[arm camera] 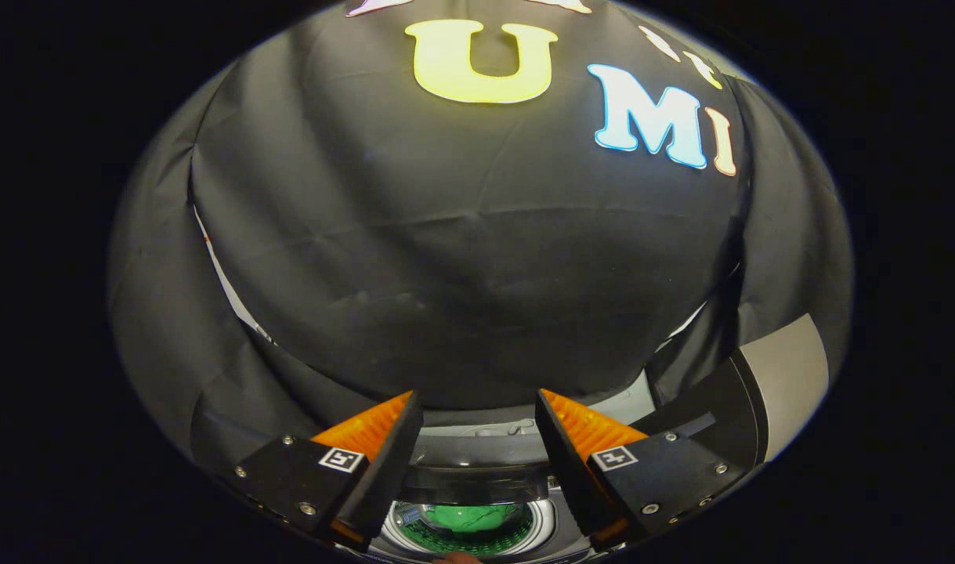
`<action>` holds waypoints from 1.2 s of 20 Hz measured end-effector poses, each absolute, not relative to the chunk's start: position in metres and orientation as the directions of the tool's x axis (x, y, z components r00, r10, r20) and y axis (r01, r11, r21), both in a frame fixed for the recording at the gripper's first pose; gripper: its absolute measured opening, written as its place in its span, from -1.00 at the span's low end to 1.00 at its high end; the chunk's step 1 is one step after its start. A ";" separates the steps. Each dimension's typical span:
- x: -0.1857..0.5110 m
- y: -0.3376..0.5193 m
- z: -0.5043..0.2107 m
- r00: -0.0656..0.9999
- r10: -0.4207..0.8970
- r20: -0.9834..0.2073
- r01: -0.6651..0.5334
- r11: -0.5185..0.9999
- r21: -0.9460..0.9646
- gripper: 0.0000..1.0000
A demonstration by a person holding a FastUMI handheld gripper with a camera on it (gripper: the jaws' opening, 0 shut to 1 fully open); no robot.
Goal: Put the clothes into the washing machine and then close the washing machine lid.
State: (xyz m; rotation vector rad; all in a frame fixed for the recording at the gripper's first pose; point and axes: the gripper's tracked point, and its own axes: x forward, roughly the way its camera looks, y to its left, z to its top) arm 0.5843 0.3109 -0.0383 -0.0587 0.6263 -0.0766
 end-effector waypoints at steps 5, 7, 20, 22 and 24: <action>0.577 0.313 -0.032 0.880 -0.072 -0.470 0.046 0.997 -0.067 0.81; 0.576 0.313 -0.031 0.890 -0.068 -0.451 0.042 0.997 -0.068 0.82; 0.511 0.319 -0.037 0.921 -0.059 -0.386 0.037 0.997 -0.064 0.81; 0.503 0.320 -0.038 0.925 -0.058 -0.376 0.036 0.997 -0.065 0.81; 0.494 0.320 -0.040 0.930 -0.054 -0.365 0.032 0.997 -0.066 0.81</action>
